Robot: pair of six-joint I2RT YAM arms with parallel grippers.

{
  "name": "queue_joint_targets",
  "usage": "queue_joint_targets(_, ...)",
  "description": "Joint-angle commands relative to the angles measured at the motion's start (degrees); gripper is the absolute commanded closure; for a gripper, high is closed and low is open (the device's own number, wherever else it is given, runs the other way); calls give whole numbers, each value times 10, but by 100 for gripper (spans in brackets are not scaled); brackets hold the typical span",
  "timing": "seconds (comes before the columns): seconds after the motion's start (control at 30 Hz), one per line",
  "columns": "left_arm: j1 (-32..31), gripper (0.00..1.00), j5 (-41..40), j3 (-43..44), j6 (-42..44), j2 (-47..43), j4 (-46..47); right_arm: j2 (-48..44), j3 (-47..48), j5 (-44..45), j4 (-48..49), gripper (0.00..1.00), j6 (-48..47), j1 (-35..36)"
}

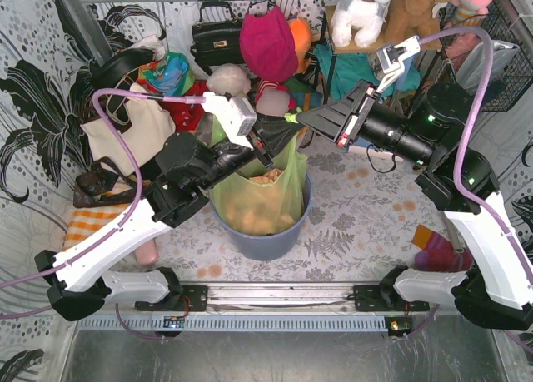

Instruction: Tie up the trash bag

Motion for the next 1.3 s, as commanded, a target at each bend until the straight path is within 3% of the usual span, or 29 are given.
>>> queue_joint_targets(0.0, 5, 99, 11, -8, -11, -22, 31, -22, -4, 23, 19, 83, 7, 2)
queue_joint_targets(0.1, 5, 100, 13, -15, -14, -29, 33, -26, -7, 35, 20, 77, 10, 2)
queue_joint_targets(0.37, 5, 100, 45, -26, -30, -51, 34, -20, 6, 45, 30, 75, 3, 2)
queue_joint_targets(0.77, 5, 100, 141, -82, -67, -105, 38, 13, 1, -47, 157, 65, -51, 2)
queue_joint_targets(0.93, 5, 100, 173, -122, -91, -136, 67, 56, 20, -126, 208, 58, -68, 2)
queue_joint_targets(1.27, 5, 100, 197, -156, -116, -168, 72, 134, 90, -146, 188, 42, -129, 33)
